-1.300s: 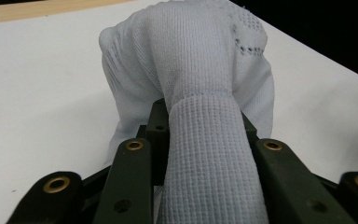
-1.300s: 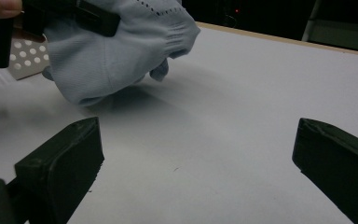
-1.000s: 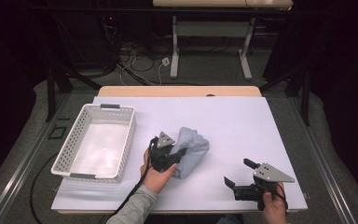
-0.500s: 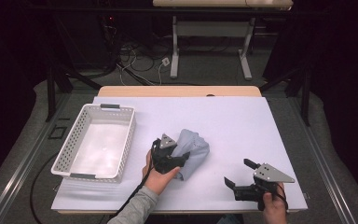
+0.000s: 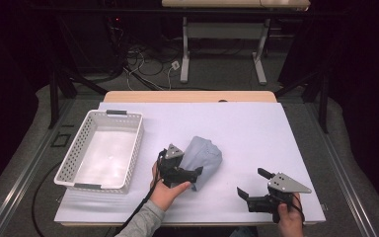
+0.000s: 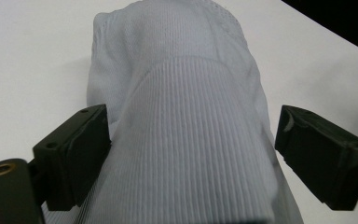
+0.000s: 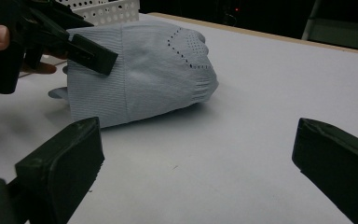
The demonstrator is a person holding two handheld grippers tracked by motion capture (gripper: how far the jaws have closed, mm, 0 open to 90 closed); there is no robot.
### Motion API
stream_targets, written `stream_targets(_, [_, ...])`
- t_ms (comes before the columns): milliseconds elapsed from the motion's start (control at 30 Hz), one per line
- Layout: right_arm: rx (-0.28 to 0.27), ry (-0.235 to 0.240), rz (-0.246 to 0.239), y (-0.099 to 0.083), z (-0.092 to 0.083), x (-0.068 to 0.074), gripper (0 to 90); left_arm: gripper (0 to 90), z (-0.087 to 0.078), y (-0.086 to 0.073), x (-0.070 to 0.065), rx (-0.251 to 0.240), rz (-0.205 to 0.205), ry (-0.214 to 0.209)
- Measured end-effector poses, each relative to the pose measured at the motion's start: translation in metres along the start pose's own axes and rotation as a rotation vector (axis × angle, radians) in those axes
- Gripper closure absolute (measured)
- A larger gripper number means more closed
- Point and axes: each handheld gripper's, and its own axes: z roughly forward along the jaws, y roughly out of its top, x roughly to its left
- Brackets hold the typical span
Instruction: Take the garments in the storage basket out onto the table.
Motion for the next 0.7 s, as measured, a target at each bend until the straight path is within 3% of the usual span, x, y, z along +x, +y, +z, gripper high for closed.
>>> stream_targets(267, [0.002, 0.001, -0.004, 0.0, 0.0, -0.001, 1.7, 4.9, -0.016, 0.001, 0.0, -0.02, -0.005, -0.007])
stream_targets(367, [0.003, -0.003, -0.001, 0.0, 0.0, -0.001, 1.8, 3.4, -0.025, 0.004, 0.002, -0.022, 0.021, -0.011])
stream_targets(700, [0.002, -0.011, 0.008, -0.001, 0.001, 0.0, 1.9, 0.5, -0.073, 0.005, 0.013, -0.137, 0.031, -0.008])
